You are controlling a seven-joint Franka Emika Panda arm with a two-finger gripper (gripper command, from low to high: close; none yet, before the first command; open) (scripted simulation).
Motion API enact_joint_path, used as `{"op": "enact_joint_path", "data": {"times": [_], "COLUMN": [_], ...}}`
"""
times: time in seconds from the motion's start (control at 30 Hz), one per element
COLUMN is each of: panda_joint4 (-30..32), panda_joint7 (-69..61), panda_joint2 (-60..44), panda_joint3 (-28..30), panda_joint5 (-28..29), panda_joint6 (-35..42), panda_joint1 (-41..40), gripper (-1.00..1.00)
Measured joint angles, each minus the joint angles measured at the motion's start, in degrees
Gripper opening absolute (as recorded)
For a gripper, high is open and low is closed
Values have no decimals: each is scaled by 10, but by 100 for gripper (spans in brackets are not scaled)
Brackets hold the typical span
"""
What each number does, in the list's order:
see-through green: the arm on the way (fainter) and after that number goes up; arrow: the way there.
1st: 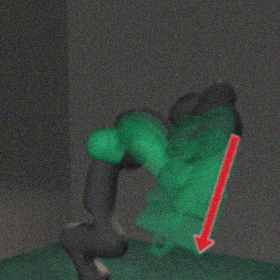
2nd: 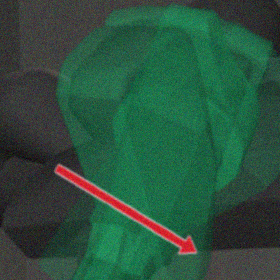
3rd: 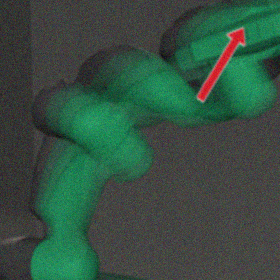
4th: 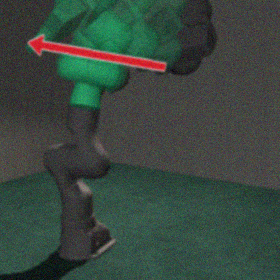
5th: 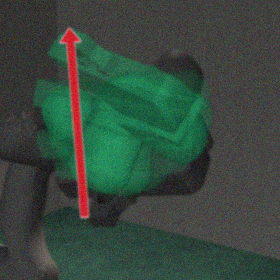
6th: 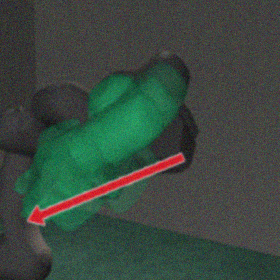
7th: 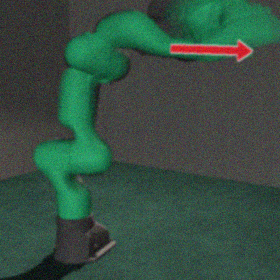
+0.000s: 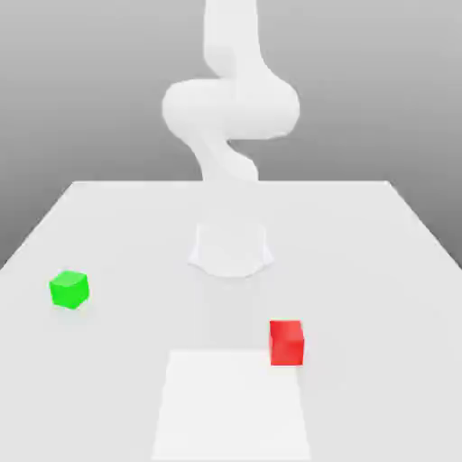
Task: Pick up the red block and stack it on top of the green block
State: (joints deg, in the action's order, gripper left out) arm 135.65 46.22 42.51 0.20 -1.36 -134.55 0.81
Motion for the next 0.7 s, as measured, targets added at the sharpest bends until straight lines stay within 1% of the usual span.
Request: {"op": "enact_joint_path", "data": {"times": [0.17, 0.3, 0.47, 0.53, 0.6, 0.7], "panda_joint4": [92, 167, 270, 308, 327, 327], "panda_joint7": [13, 28, 63, 84, 108, 132], "panda_joint2": [-81, -145, -232, -286, -361, -427], "panda_joint3": [-7, -25, -59, -75, -88, -84], "panda_joint5": [-27, -41, -45, -39, -22, 7], "panda_joint6": [-66, -119, -192, -234, -291, -344], "panda_joint1": [21, 37, 57, 63, 64, 66], "gripper": [0, 0, 0, 0, 0, 0]}}
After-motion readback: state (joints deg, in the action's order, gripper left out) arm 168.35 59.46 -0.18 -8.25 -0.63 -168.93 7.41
